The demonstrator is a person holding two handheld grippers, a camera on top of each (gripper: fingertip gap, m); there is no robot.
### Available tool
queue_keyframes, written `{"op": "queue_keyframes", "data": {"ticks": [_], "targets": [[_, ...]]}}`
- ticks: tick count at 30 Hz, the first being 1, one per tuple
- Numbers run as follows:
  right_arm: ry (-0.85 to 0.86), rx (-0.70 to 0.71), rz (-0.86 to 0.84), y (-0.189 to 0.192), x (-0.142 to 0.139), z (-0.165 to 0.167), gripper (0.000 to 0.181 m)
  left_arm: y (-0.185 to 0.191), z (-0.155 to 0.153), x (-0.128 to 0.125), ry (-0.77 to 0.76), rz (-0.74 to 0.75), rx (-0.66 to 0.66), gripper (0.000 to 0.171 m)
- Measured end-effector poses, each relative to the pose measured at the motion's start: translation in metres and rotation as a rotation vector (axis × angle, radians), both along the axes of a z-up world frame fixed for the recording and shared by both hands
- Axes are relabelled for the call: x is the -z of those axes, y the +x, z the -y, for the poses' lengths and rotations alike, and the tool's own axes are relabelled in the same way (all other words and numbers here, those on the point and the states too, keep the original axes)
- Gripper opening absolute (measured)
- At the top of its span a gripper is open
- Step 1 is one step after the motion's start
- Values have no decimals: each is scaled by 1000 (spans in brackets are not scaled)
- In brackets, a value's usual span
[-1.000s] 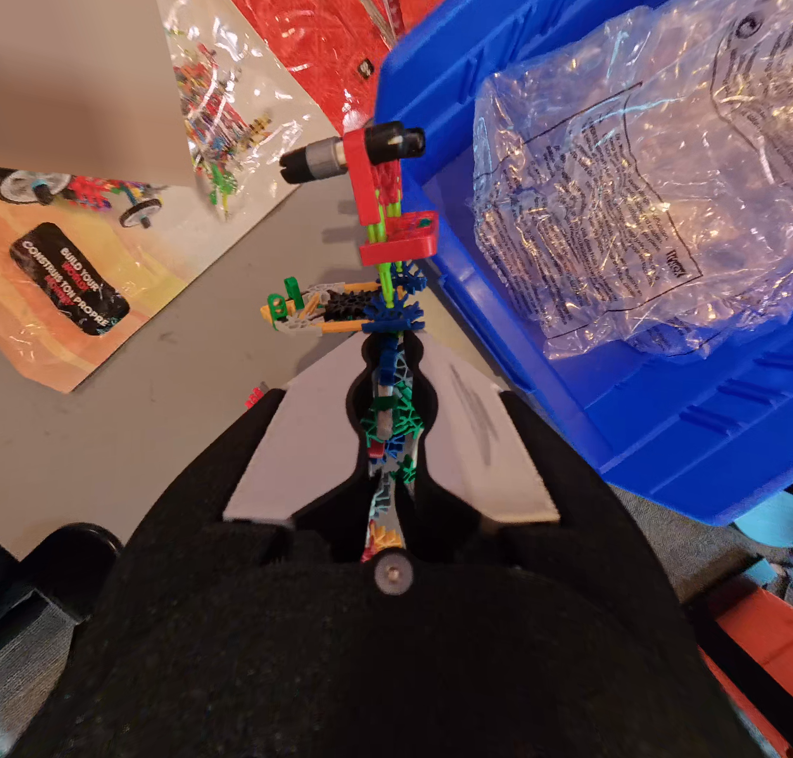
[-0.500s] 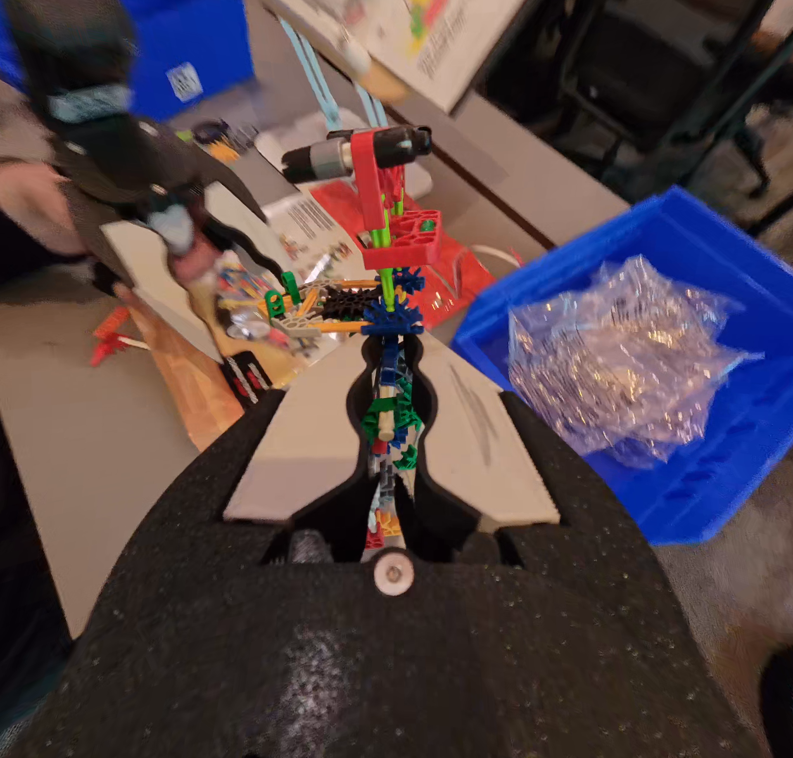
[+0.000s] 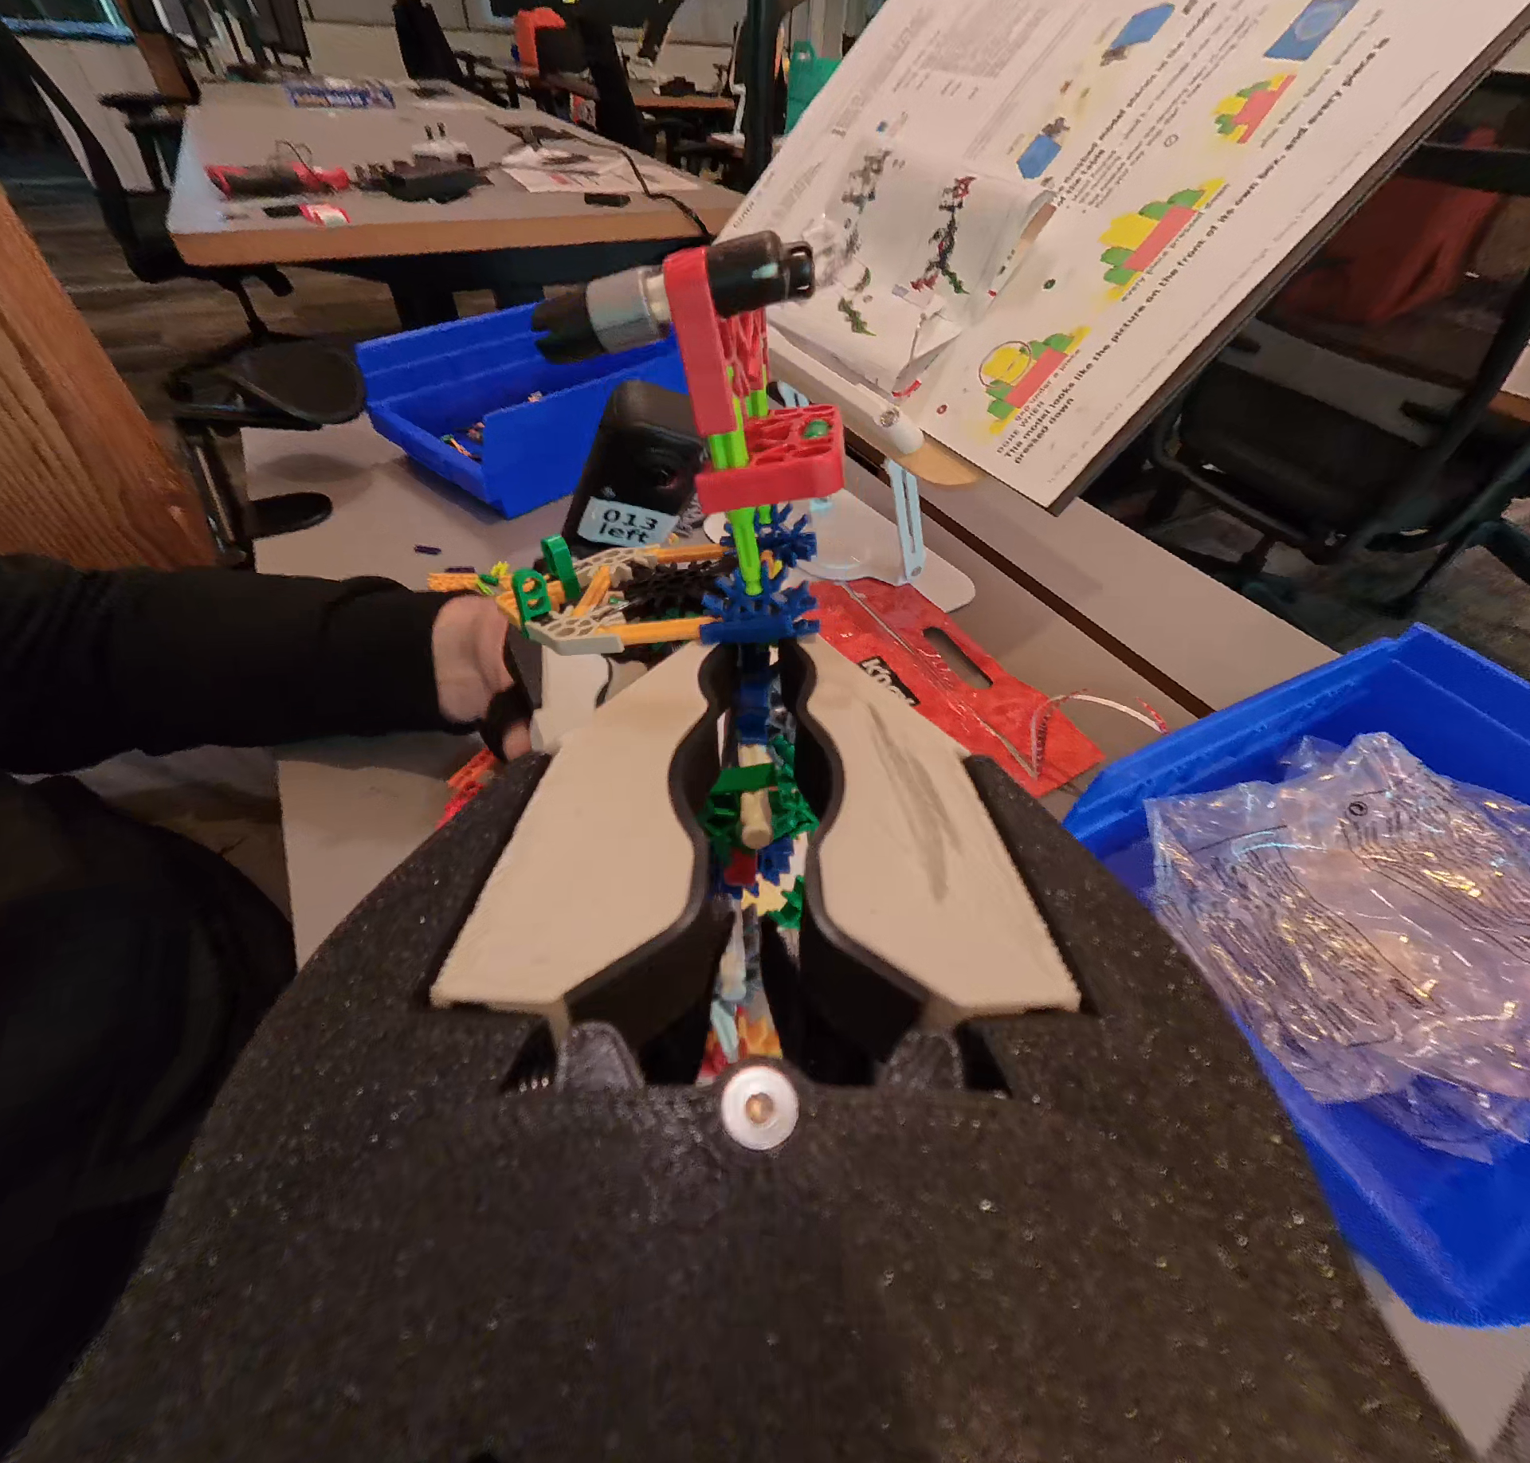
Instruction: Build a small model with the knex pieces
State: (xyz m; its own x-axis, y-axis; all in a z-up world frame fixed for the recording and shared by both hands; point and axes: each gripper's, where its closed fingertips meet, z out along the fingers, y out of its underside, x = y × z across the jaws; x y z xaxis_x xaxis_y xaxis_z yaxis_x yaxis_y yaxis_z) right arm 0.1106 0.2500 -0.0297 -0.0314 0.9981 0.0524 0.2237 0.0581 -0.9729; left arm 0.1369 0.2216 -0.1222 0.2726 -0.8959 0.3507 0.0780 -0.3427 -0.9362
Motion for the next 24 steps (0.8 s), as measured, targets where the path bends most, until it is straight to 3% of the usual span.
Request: {"op": "queue_keyframes", "data": {"ticks": [3, 11, 16, 24], "targets": [[-43, -12, -27, 2, -2, 6, 8, 6, 2, 3, 84, -47, -5, 30], [-199, 63, -108, 12, 10, 3, 7, 6, -15, 25, 400, -357, -147, 29], [-270, 168, -215, 13, 25, 0, 8, 2, -16, 42, 408, -409, -111, 29], [-241, 435, -364, 19, 57, -9, 8, -14, -51, 80, 489, -685, -266, 35]]}}
